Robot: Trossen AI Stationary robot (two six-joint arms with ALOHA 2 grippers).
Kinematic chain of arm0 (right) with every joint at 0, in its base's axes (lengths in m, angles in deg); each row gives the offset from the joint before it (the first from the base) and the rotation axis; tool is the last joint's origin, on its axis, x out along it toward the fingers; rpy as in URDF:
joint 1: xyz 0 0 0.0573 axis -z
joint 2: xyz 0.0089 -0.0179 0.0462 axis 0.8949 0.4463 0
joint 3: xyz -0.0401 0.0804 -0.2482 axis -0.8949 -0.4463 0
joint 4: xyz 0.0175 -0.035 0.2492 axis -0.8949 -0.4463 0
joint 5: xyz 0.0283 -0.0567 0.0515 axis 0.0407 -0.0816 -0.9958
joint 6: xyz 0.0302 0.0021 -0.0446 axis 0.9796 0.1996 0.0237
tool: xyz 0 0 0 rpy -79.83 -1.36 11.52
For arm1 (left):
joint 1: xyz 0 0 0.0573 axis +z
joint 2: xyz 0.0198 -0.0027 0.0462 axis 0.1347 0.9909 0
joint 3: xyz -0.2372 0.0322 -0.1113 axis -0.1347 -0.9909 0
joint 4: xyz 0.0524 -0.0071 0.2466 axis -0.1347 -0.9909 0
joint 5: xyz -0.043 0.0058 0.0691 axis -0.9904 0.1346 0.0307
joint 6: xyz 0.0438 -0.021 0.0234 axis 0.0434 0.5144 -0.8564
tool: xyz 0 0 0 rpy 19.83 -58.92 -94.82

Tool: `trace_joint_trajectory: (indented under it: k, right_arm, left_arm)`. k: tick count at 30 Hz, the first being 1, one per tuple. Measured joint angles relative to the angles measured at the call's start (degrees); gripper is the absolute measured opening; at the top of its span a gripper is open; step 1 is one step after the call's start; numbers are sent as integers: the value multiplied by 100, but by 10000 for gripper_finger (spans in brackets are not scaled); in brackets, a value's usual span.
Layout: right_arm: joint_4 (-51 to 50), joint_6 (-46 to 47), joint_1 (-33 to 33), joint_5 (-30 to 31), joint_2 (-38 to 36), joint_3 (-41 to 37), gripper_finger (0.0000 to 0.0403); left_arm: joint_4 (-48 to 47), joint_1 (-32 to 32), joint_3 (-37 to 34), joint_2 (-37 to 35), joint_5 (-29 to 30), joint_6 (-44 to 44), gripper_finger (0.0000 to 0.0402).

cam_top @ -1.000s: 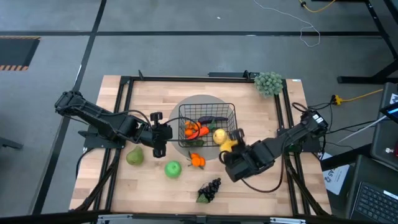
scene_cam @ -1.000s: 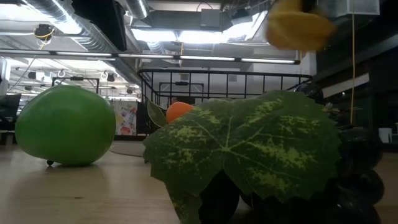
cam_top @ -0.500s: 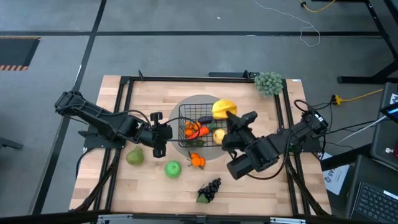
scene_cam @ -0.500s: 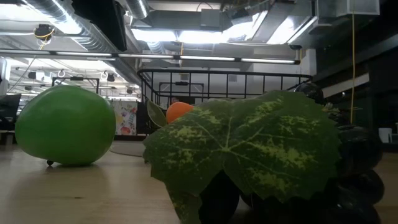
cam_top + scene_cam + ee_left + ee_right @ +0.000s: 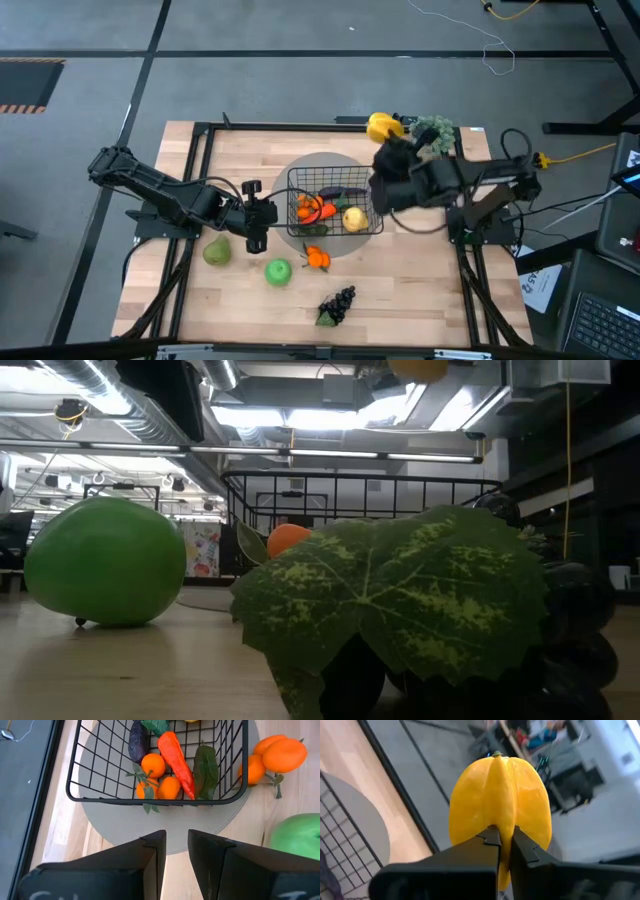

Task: Build produce basket
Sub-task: Put the yellow starfruit into the wire basket

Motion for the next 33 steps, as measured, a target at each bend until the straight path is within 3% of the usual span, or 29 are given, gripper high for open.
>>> trace_joint_trajectory:
  k: [12, 16, 22, 25, 29, 33]
  right_arm:
    - [12, -550, 1262, -2054, -62, -10, 2]
    - [63, -631, 1449, -2356, -50, -11, 2]
    - [68, -674, 1474, -2471, -48, -11, 4]
    - [66, -771, 1474, -2475, -48, -11, 5]
    - [63, -775, 1474, -2479, -48, -11, 6]
    - [40, -775, 1474, -2479, -48, -11, 6]
  left_arm:
    - [137, 0, 0, 0, 2, -163, 69]
    - [457, 2, 0, 0, 2, 449, 69]
    - [988, 2, 7, -2, 200, 409, 69]
    - [279, 2, 7, -2, -674, 976, 69]
    - [-1612, -120, 7, -2, -1970, 2429, 69]
    - [-3178, -442, 5, 100, -2325, 4017, 69]
